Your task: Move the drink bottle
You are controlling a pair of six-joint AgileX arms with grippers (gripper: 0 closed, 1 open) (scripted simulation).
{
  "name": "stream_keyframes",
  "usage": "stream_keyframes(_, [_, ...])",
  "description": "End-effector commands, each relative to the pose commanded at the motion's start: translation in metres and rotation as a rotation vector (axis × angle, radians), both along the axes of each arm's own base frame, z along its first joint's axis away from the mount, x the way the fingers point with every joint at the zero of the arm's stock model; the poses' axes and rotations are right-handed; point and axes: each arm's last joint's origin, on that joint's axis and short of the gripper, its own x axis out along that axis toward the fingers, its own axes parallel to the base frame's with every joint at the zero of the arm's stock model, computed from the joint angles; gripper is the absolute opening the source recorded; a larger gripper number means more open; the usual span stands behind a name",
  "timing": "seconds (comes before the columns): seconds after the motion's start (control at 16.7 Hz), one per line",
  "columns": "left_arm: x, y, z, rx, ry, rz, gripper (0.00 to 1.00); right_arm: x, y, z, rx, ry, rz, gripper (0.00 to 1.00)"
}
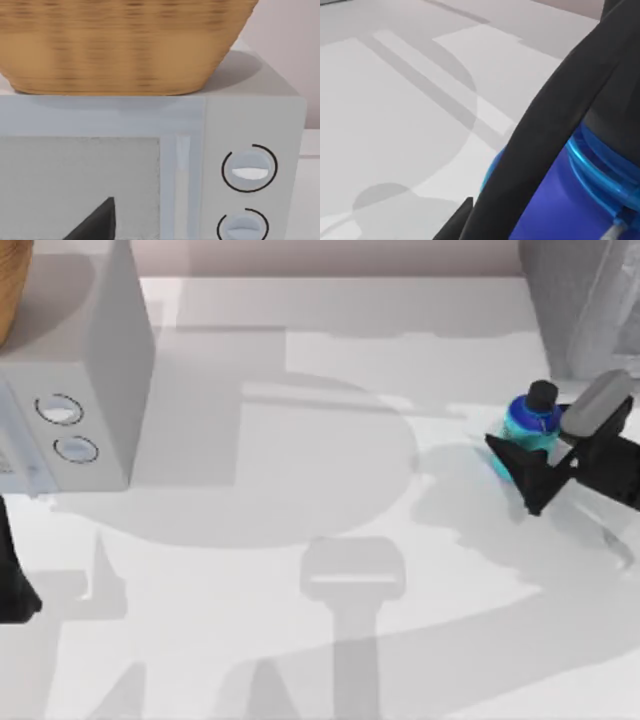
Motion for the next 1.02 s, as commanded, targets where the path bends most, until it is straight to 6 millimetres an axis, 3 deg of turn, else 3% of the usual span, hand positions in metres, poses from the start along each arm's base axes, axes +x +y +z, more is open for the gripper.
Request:
stream_keyframes(0.12, [0.000, 0.000, 0.000, 0.000, 0.000, 0.000, 1.00, 0.000, -0.057, 0.001, -0.006, 0.031, -0.005, 0.00])
stream_keyframes(0.3, [0.000, 0.000, 0.000, 0.000, 0.000, 0.000, 1.00, -0.020, -0.145, 0.008, 0.034, 0.054, -0.024, 0.00])
stream_keyframes(0.48, [0.000, 0.000, 0.000, 0.000, 0.000, 0.000, 1.00, -0.051, -0.208, 0.023, 0.088, 0.018, -0.037, 0.00])
stream_keyframes(0.66, [0.000, 0.000, 0.000, 0.000, 0.000, 0.000, 1.00, -0.071, -0.239, 0.039, 0.102, -0.040, -0.045, 0.00])
stream_keyframes(1.02, [0.000, 0.000, 0.000, 0.000, 0.000, 0.000, 1.00, -0.074, -0.241, 0.040, 0.108, -0.044, -0.045, 0.00])
